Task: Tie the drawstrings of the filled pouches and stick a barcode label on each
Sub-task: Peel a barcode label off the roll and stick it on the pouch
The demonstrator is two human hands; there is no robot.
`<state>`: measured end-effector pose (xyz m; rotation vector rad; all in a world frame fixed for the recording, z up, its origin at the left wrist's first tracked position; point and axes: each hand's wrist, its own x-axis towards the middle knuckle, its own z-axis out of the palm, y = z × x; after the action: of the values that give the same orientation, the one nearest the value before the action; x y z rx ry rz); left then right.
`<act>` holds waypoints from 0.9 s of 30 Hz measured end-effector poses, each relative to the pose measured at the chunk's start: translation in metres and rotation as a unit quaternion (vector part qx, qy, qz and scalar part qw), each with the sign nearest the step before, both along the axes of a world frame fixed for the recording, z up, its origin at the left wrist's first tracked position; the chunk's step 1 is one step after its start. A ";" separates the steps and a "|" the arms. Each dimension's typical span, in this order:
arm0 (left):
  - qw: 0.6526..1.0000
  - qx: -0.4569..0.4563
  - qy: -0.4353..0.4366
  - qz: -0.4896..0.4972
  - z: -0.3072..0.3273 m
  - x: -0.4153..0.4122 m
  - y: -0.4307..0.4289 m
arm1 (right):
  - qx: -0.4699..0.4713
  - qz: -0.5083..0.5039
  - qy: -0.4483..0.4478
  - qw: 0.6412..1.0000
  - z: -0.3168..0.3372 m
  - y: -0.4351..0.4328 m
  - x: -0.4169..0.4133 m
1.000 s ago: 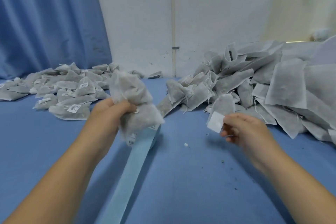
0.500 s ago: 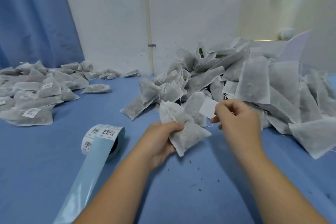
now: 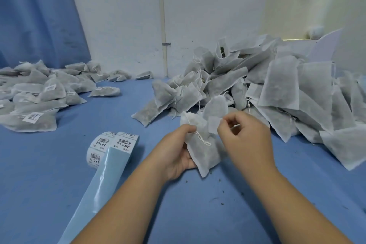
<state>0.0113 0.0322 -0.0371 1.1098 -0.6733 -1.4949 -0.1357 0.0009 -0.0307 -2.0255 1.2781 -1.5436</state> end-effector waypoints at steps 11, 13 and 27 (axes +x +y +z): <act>0.999 -0.032 -0.016 0.039 0.001 -0.002 0.004 | -0.134 -0.010 0.125 0.983 -0.003 0.009 0.005; 0.998 -0.036 -0.020 0.046 0.002 -0.001 0.005 | -0.148 0.010 0.153 0.977 -0.003 0.010 0.005; 0.994 -0.059 -0.005 0.094 0.002 0.001 0.005 | -0.111 0.144 0.230 0.956 -0.002 0.008 0.000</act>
<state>0.0123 0.0367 -0.0349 1.0603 -0.6378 -1.2738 -0.1354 0.0085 -0.0328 -2.6895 0.9110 -1.1641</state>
